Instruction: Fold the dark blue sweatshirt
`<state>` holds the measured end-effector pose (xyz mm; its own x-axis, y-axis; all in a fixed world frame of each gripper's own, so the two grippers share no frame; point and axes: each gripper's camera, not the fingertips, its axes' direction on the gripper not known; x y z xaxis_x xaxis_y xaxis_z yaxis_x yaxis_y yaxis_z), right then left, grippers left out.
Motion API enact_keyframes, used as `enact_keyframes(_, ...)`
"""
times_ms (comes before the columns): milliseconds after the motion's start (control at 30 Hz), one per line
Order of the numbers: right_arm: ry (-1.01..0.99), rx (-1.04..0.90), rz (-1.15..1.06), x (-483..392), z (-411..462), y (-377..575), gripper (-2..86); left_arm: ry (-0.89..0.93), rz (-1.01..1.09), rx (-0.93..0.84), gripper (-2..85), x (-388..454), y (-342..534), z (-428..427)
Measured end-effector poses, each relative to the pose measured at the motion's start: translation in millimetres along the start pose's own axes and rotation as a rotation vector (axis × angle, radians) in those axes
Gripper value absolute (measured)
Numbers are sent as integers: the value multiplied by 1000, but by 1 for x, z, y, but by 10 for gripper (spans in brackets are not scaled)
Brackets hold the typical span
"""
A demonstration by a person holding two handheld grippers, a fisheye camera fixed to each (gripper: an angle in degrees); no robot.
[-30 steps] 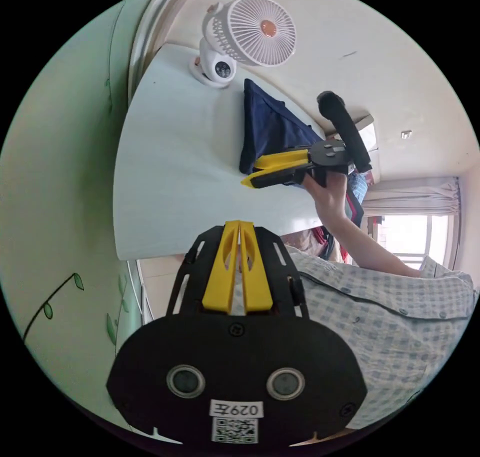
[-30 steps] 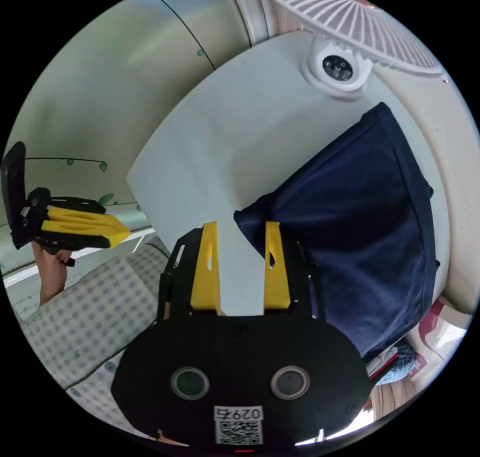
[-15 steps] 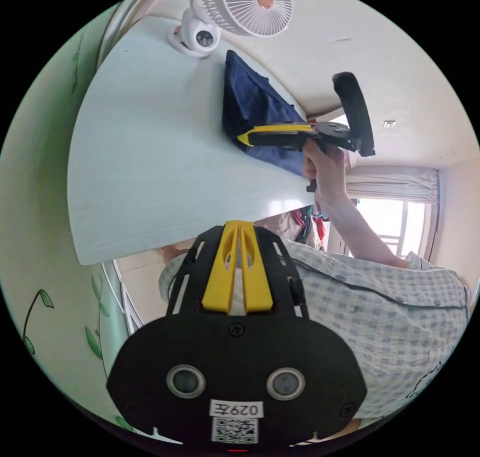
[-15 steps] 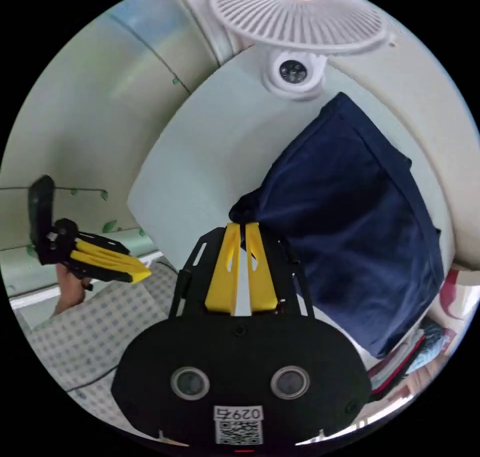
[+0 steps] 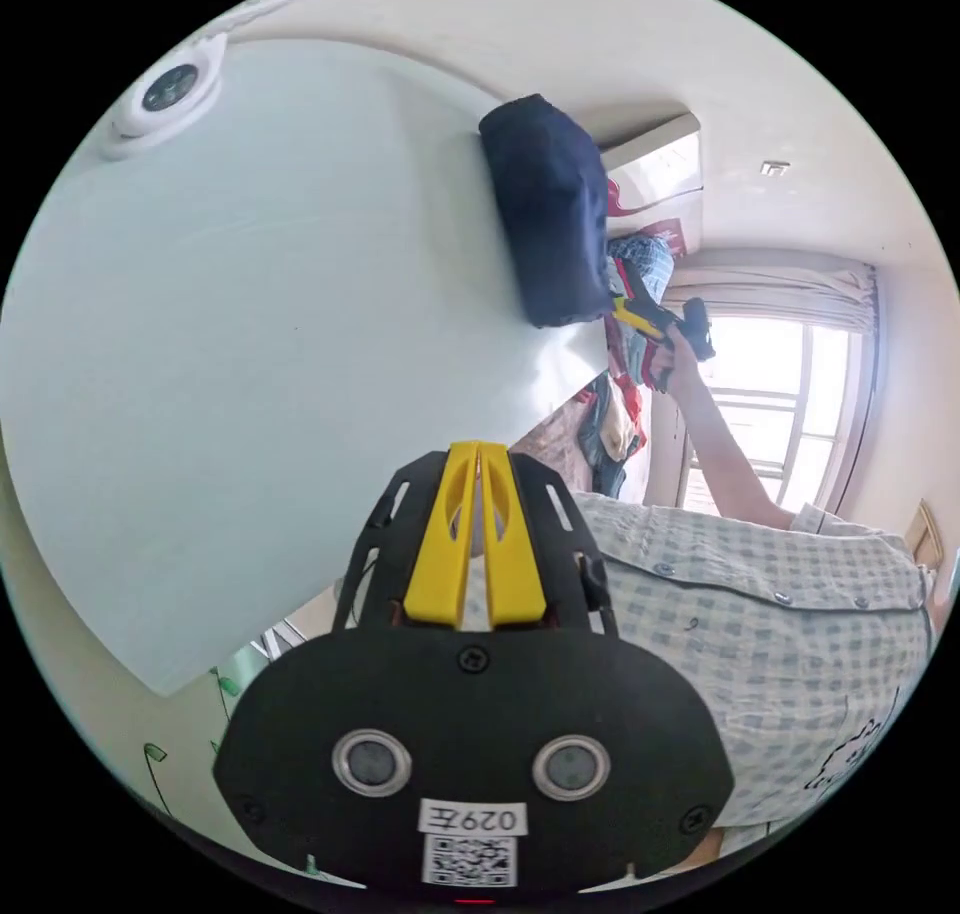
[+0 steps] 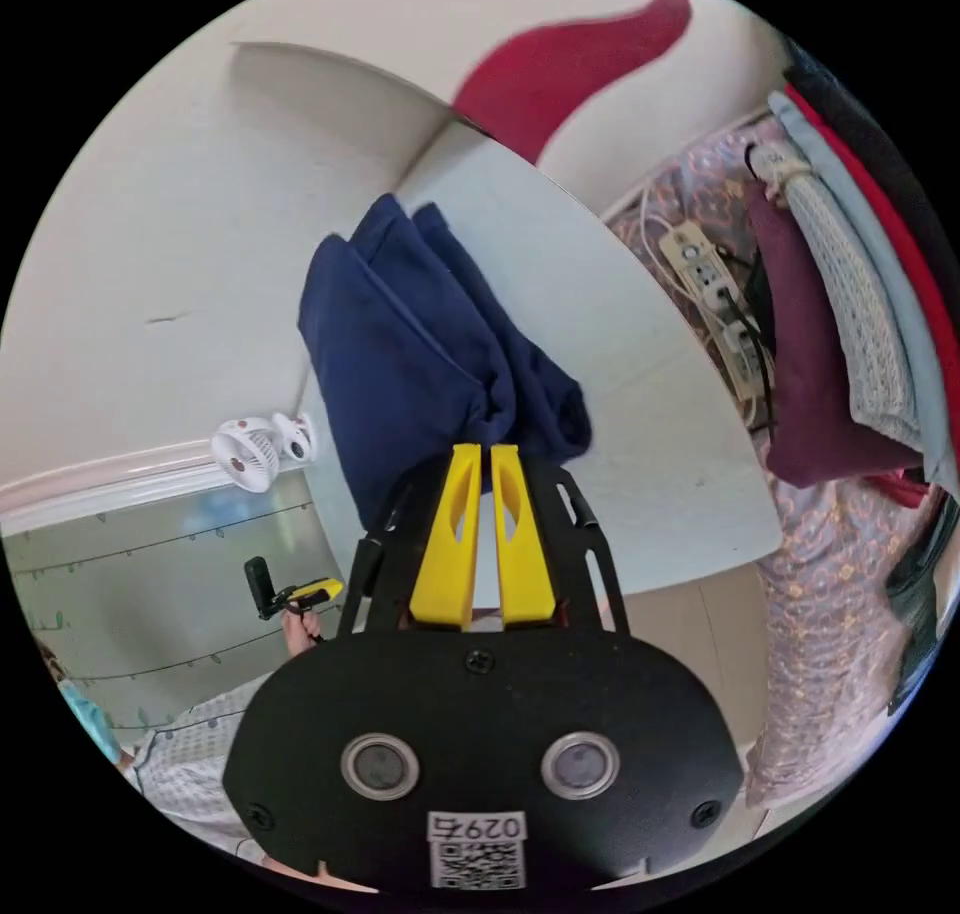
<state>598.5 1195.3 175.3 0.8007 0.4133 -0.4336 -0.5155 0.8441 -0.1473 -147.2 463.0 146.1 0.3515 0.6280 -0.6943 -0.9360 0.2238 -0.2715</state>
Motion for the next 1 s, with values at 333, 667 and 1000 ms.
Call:
enact_keyframes(333,-172,-20,-55,67,-54,-33,6,-201,206,-69,101,124,-117,120)
enact_keyframes(667,-267,-112,-125,81,-97,-58,6,-438,212,-90,89,173,-174,240)
enact_keyframes(1000,27,-264,-201,86,-80,-72,3,-483,127,-73,52,191,-196,285)
